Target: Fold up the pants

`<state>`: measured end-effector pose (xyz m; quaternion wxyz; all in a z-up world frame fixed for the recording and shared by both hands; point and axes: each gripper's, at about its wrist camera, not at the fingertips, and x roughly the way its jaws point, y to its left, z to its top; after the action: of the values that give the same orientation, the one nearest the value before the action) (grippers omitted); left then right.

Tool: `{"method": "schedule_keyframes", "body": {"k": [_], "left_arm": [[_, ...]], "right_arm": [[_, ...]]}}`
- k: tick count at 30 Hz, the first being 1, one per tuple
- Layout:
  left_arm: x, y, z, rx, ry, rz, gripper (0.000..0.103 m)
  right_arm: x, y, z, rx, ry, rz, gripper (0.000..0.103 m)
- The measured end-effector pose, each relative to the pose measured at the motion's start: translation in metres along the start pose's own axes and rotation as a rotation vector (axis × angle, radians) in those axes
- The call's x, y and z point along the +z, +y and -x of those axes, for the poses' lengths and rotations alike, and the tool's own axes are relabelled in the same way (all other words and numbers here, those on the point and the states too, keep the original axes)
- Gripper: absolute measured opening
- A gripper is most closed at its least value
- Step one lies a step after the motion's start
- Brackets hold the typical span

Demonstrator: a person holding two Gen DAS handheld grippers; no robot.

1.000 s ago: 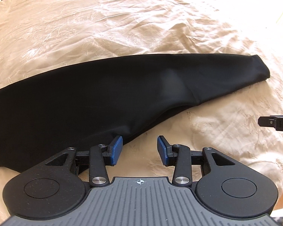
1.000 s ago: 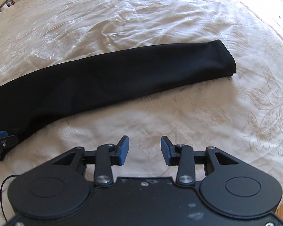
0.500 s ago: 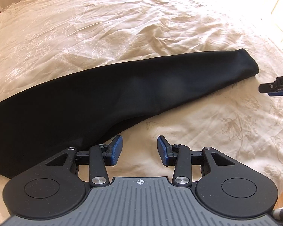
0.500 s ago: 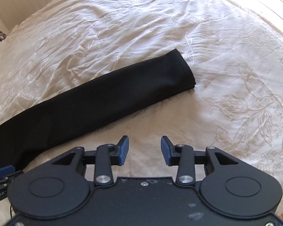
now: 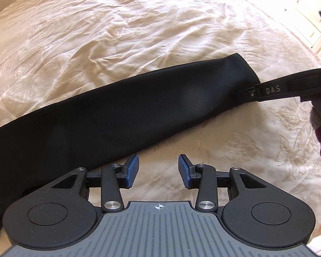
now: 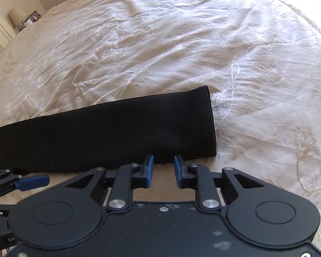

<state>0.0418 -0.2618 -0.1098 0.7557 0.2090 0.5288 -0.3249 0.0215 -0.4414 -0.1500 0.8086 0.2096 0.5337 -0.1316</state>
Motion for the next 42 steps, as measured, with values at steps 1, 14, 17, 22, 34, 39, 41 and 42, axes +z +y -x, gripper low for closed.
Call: {"method": "schedule_keyframes", "body": {"k": [1,14,17,22,34,39,41,42], "left_arm": [[0.002,-0.003,-0.001,0.007,0.005,0.0,0.039],[0.05,-0.027,-0.027,0.03,-0.022,-0.038,0.039],[0.061,-0.037,-0.044,0.017,-0.027,-0.085,0.039],[0.075,-0.043,-0.081,0.046,0.005,-0.162,0.04],[0.104,-0.005,-0.103,0.091,-0.008,-0.093,0.062],[0.107,-0.001,-0.107,0.098,-0.011,-0.073,0.072],[0.108,0.002,-0.107,0.085,-0.007,-0.062,0.073],[0.107,0.003,-0.107,0.083,-0.007,-0.065,0.073]], "right_arm": [[0.005,-0.003,-0.006,-0.002,0.003,0.008,0.007],[0.046,-0.053,0.0,0.074,-0.097,-0.072,0.024],[0.04,-0.069,0.009,0.058,-0.1,-0.104,0.032],[0.033,-0.086,0.004,0.072,-0.061,-0.123,0.034],[0.037,-0.088,-0.016,0.199,0.003,-0.144,0.042],[0.039,-0.086,-0.032,0.219,0.038,-0.135,0.044],[0.04,-0.088,-0.04,0.23,0.052,-0.153,0.044],[0.04,-0.091,-0.044,0.237,0.057,-0.169,0.044]]}}
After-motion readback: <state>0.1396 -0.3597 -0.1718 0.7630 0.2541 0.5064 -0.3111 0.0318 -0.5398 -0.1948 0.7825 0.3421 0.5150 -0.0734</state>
